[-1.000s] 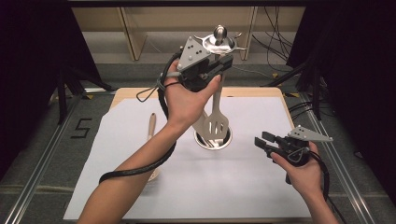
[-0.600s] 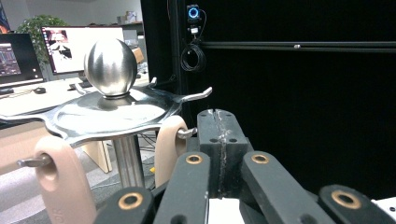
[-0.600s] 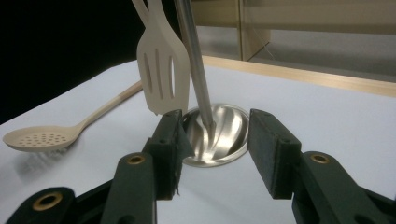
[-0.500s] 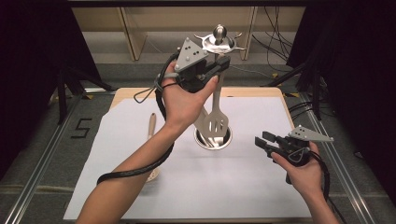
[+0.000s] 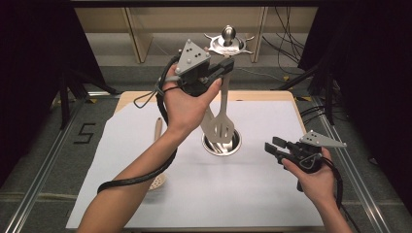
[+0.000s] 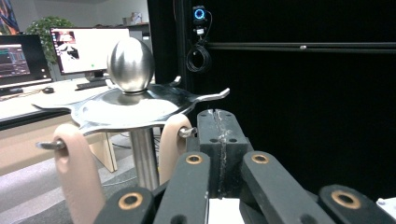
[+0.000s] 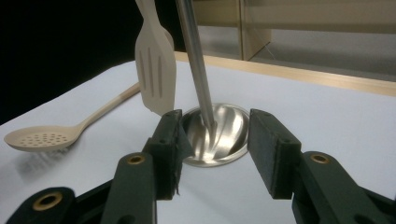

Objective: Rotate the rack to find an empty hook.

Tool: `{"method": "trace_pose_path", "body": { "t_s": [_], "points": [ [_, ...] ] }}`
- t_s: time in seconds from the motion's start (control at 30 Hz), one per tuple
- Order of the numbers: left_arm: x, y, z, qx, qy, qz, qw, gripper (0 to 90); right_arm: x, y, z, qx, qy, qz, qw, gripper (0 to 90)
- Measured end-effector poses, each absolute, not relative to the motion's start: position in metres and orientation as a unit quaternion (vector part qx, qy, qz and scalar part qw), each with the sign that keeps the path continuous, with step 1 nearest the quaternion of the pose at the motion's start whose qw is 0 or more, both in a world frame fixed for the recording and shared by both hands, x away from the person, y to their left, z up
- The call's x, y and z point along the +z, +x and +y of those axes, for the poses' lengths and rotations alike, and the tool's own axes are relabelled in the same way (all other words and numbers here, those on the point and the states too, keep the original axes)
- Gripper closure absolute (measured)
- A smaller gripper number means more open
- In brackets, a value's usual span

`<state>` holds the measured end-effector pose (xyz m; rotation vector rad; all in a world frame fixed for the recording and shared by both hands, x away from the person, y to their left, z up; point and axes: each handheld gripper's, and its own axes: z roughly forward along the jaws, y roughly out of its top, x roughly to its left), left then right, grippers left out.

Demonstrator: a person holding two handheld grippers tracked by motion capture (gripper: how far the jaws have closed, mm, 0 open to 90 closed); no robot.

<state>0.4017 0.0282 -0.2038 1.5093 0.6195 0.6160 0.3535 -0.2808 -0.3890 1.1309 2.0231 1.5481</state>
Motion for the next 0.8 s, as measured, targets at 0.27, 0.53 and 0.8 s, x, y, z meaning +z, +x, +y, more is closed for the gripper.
{"method": "trace_pose_path", "body": {
  "t_s": [0.27,0.53,0.8],
  "points": [
    [-0.204,0.402,0.037,0.274,0.659,0.276,0.644,89.9,-0.389,0.353,-0.280,0.542,0.404,0.716,0.172,56.5],
    [-0.204,0.407,0.049,0.279,0.655,0.286,0.641,89.8,-0.389,0.353,-0.280,0.541,0.402,0.717,0.177,56.5],
    [-0.204,0.416,0.058,0.279,0.650,0.299,0.641,89.9,-0.390,0.354,-0.279,0.545,0.401,0.715,0.177,56.5]
  ]
}}
